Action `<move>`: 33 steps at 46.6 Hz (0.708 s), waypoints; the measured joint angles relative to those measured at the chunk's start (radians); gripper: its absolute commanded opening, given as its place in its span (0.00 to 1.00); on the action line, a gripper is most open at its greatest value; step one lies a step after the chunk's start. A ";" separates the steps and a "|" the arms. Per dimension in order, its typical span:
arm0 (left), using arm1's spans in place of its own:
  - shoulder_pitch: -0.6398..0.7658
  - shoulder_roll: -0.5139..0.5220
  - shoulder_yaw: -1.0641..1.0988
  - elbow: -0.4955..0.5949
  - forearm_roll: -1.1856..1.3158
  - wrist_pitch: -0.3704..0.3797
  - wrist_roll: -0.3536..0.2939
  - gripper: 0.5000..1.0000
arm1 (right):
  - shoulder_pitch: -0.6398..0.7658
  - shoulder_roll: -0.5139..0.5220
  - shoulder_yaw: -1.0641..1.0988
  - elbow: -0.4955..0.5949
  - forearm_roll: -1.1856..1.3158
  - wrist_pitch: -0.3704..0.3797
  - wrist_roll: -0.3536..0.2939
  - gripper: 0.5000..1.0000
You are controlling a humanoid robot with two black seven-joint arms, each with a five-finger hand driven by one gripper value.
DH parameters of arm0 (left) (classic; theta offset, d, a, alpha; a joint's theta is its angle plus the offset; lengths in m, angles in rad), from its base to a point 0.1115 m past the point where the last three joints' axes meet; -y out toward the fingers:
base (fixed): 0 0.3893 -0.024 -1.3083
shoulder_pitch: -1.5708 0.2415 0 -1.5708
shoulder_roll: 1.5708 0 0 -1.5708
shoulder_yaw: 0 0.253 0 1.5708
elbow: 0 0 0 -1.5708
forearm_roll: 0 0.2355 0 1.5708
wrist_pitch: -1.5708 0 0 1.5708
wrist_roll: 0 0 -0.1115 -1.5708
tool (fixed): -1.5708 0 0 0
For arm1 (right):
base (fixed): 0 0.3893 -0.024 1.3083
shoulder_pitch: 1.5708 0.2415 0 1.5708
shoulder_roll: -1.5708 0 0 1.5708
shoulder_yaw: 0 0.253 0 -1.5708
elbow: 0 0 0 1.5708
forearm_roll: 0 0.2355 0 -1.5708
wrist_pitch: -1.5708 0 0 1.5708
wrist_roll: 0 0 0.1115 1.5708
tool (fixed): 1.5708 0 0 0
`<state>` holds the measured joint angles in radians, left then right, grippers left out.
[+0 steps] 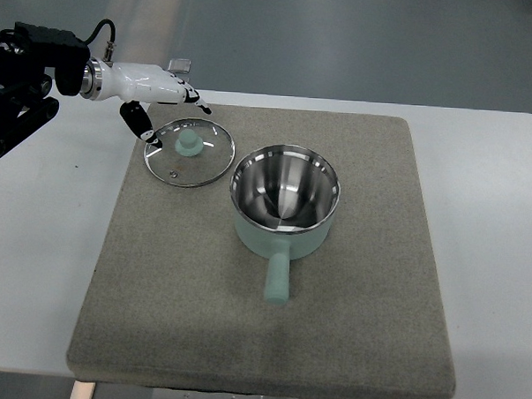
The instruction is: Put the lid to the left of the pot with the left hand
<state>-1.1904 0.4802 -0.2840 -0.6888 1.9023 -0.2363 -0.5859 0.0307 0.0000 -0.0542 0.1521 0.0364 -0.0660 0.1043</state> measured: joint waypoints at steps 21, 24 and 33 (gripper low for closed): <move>-0.002 -0.027 -0.007 0.146 -0.239 0.137 0.003 0.84 | 0.000 0.000 0.000 0.000 0.000 0.000 0.000 0.84; -0.002 -0.063 -0.004 0.216 -0.329 0.170 0.002 0.84 | 0.000 0.000 0.000 0.000 0.000 0.000 0.000 0.84; -0.001 -0.123 -0.002 0.365 -0.685 0.281 0.002 0.83 | 0.000 0.000 0.000 0.000 0.000 0.000 0.000 0.84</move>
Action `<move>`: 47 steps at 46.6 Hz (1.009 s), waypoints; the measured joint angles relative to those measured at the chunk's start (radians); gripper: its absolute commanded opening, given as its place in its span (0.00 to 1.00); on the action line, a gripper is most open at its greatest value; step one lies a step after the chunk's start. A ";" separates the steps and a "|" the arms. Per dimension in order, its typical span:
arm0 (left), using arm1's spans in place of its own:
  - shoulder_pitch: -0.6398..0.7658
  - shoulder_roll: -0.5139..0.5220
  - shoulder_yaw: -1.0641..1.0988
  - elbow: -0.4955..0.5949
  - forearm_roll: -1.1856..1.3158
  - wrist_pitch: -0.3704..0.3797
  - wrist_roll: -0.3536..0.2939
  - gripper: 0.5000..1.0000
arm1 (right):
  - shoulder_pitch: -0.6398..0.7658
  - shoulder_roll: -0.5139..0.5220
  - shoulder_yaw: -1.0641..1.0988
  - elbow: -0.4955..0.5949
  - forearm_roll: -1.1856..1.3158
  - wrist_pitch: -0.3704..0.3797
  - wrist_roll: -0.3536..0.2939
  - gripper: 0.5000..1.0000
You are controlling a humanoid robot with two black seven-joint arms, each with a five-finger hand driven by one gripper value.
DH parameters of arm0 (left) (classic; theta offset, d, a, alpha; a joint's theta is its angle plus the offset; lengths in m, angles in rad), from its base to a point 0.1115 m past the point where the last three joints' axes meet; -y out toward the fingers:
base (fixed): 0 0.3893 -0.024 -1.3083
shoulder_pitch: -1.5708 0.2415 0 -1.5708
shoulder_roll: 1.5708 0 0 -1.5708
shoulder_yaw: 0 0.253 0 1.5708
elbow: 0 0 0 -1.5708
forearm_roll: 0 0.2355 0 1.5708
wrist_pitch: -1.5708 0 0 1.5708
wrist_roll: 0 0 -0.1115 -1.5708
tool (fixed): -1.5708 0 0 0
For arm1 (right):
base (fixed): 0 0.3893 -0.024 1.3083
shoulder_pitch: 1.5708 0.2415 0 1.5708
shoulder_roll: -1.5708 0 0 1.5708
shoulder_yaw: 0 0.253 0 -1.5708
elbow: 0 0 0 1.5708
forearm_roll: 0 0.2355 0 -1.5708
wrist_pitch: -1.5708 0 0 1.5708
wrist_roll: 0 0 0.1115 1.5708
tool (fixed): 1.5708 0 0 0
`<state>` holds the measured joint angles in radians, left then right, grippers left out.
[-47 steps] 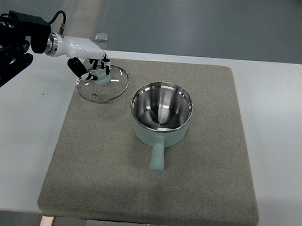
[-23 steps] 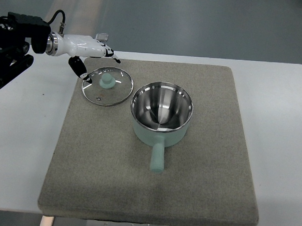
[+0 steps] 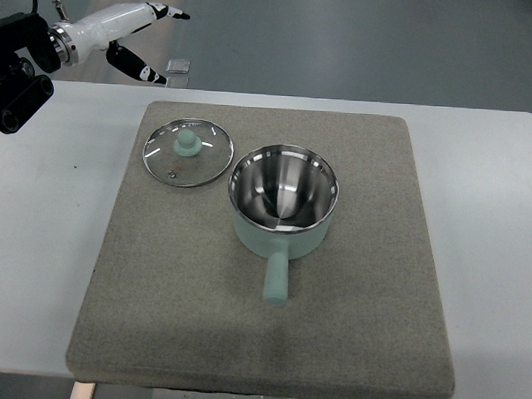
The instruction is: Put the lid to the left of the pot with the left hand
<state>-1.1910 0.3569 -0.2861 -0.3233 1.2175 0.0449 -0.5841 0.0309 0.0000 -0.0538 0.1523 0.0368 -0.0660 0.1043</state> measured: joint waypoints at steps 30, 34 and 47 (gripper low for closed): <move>0.023 -0.060 -0.004 0.131 -0.804 0.022 0.116 0.83 | 0.000 0.000 0.000 0.000 -0.001 0.000 0.000 0.84; 0.025 -0.061 -0.007 0.130 -0.876 0.020 0.130 0.83 | 0.000 0.000 0.000 0.000 -0.001 0.000 0.000 0.84; 0.064 -0.081 -0.026 0.119 -1.178 -0.017 0.275 0.81 | 0.000 0.000 0.000 0.000 -0.001 0.000 0.000 0.84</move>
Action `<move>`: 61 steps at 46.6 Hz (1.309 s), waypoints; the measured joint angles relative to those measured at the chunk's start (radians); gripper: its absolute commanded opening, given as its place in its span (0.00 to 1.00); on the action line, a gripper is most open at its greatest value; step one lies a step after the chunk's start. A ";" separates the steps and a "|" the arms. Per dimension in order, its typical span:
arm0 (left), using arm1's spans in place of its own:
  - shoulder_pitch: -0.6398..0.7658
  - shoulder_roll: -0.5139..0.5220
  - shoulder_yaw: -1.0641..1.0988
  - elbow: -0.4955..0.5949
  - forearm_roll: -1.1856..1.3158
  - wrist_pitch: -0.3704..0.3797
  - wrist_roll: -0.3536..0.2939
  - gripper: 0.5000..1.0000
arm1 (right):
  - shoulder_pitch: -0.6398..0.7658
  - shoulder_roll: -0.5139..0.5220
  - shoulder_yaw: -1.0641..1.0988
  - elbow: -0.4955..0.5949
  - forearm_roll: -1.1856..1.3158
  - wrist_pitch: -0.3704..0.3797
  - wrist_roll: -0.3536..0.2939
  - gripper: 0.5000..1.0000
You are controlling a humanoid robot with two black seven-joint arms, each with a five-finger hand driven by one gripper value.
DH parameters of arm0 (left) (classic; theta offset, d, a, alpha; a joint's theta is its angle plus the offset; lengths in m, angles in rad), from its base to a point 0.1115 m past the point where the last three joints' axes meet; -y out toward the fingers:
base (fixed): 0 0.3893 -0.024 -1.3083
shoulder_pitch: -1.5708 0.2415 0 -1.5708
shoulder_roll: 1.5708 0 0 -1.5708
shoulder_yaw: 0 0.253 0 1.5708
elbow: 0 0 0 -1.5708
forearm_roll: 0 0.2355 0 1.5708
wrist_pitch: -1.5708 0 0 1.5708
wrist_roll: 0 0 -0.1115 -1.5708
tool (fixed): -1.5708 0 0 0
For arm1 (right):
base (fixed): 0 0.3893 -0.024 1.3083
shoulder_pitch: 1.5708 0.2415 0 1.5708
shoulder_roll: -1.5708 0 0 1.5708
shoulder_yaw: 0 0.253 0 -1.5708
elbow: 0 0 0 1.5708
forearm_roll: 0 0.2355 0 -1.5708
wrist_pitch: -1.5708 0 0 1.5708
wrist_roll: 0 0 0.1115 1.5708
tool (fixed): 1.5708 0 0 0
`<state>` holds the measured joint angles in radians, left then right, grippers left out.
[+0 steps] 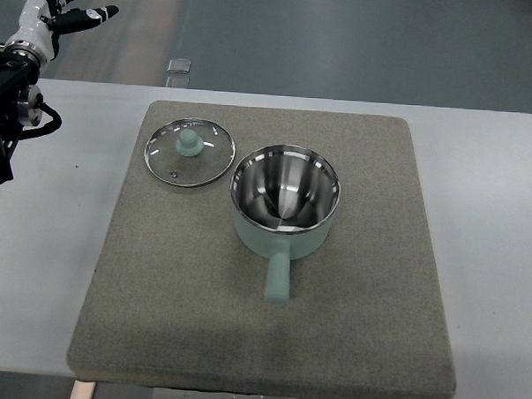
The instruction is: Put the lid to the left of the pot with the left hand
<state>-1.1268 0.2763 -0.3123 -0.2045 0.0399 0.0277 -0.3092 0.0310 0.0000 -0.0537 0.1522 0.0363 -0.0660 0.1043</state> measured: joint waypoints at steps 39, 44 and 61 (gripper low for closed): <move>0.044 -0.137 -0.247 0.007 -0.255 -0.100 0.035 0.83 | 0.000 0.000 0.000 0.000 0.001 0.000 0.000 0.84; 0.069 -0.136 -0.247 0.007 -0.252 -0.102 0.034 0.83 | 0.000 0.000 0.000 0.000 0.000 0.000 0.000 0.84; 0.059 -0.133 -0.248 0.006 -0.251 -0.102 0.032 0.84 | 0.000 0.000 0.000 0.000 0.000 0.000 0.000 0.84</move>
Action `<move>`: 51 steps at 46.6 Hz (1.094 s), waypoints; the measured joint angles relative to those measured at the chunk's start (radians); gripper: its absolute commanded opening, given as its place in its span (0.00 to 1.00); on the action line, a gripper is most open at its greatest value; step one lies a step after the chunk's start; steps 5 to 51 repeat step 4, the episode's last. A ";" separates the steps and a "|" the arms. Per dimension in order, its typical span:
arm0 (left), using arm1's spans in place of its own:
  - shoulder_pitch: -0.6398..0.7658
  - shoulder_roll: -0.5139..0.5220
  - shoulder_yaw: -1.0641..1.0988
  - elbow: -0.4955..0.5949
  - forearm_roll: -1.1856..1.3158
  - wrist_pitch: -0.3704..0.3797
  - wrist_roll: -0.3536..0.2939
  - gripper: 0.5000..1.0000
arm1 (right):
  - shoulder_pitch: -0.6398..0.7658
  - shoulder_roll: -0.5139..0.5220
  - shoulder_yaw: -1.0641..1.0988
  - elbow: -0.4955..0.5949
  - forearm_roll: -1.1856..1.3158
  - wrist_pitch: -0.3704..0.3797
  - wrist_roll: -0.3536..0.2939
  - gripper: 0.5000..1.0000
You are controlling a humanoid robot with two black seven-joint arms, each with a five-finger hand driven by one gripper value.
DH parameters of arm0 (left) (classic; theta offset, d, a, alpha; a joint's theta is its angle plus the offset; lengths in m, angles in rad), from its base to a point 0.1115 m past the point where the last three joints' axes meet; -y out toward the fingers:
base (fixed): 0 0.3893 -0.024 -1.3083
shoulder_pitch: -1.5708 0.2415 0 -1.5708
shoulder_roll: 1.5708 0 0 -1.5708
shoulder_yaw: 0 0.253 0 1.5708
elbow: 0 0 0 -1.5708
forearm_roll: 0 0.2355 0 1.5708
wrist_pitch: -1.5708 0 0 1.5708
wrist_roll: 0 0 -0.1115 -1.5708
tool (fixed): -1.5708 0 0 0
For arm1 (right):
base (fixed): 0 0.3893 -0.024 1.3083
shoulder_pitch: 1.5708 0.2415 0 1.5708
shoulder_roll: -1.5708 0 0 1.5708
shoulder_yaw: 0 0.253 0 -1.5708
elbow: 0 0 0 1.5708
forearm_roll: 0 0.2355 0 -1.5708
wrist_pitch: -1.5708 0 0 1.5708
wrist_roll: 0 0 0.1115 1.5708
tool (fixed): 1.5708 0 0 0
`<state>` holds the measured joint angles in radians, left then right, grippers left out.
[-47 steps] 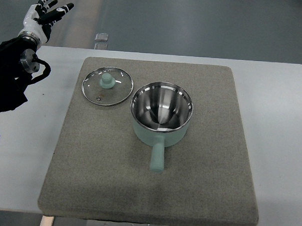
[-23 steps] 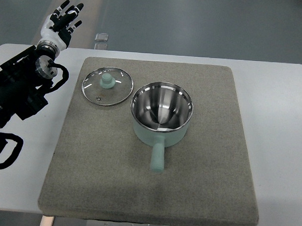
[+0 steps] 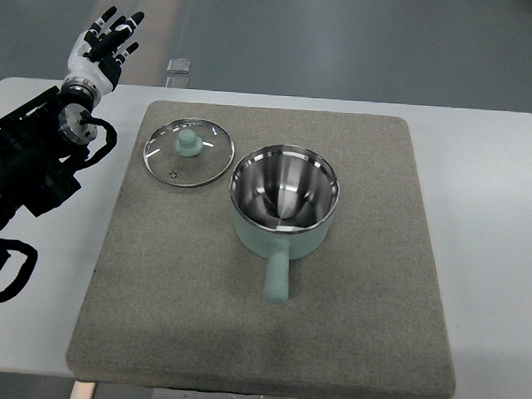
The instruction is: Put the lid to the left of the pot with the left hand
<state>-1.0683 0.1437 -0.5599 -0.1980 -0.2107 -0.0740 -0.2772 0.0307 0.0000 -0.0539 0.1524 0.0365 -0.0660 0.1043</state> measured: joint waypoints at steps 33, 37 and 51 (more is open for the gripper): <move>-0.001 0.000 0.000 0.000 0.000 0.000 0.000 0.84 | 0.000 0.000 -0.001 0.001 -0.002 0.001 0.000 0.84; -0.001 0.000 0.000 0.000 0.000 0.000 0.000 0.84 | 0.000 0.000 -0.001 0.001 -0.002 0.001 0.000 0.84; -0.001 0.000 0.000 0.000 0.000 0.000 0.000 0.84 | 0.000 0.000 -0.001 0.001 -0.002 0.001 0.000 0.84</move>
